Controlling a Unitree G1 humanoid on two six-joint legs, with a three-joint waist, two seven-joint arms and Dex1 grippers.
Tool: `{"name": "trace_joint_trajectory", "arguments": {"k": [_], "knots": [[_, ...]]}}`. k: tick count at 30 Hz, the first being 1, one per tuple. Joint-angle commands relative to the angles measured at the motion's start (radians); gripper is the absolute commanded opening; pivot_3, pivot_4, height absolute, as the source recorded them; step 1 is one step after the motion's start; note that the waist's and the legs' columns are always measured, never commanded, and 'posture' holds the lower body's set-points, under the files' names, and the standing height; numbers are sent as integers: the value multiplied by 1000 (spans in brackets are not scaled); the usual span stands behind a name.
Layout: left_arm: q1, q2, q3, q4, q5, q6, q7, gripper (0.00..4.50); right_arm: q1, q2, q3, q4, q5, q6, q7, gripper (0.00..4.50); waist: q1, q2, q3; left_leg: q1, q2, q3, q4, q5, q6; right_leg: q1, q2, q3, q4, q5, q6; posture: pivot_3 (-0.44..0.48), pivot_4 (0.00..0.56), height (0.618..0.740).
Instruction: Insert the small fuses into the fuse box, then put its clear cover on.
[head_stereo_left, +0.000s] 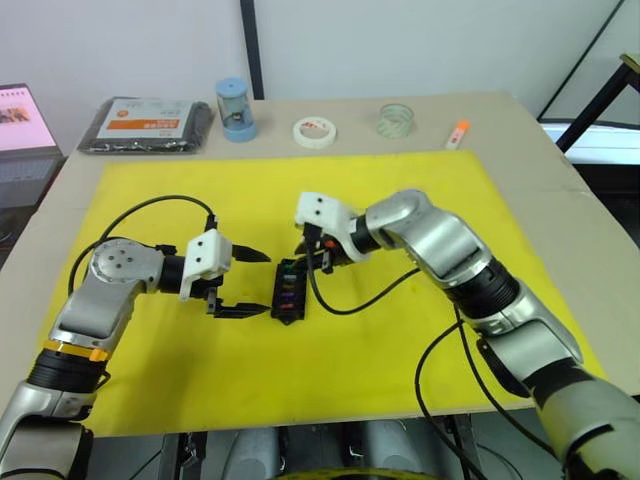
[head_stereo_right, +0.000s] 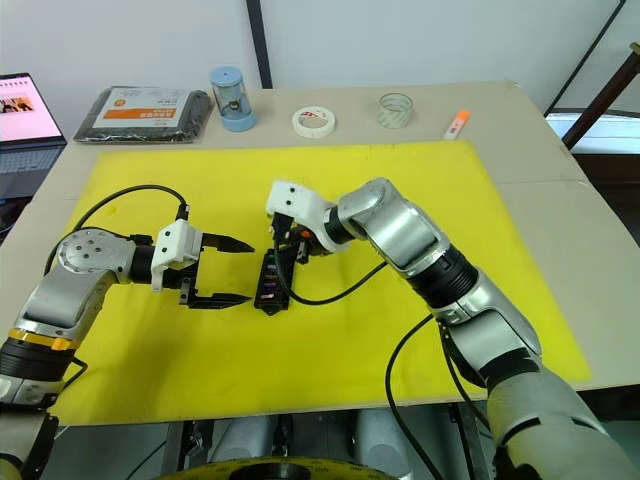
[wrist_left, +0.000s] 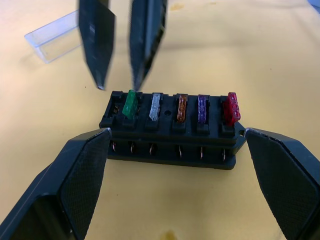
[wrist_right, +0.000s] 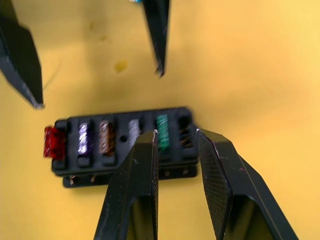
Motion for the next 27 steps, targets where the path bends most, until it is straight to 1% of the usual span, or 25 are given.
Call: {"name": "trace_joint_trajectory", "arguments": {"k": [1,5,6,7,9,16,27], "knots": [[-1,-2,8,-23,1,-9,5,4500,-25,8,-43,-52,26,0,-3,1302,0,0,0,0,0,0,0,0,0,0,0,0,0,0,0,0,150,740],[-5,0,11,-12,3,-12,4,4500,-21,19,-56,-57,43,2,-6,1302,0,0,0,0,0,0,0,0,0,0,0,0,0,0,0,0,150,740],[-5,2,13,-9,3,-12,3,4500,-14,25,-56,-56,46,-1,-11,899,0,0,0,0,0,0,0,0,0,0,0,0,0,0,0,0,150,740],[-6,3,15,-7,3,-12,3,4500,-7,30,-54,-54,48,-6,-14,700,0,0,0,0,0,0,0,0,0,0,0,0,0,0,0,0,150,740],[-11,4,16,0,3,-11,3,4500,5,39,-50,-43,54,-16,-15,22,0,0,0,0,0,0,0,0,0,0,0,0,0,0,0,0,150,740],[-16,3,19,4,1,-5,8,4500,39,39,-32,14,38,-77,-8,22,0,0,0,0,0,0,0,0,0,0,0,0,0,0,0,0,150,740],[-24,5,18,14,-1,-4,6,4500,73,34,-6,76,4,-119,-2,22,0,0,0,0,0,0,0,0,0,0,0,0,0,0,0,0,150,740]]}}
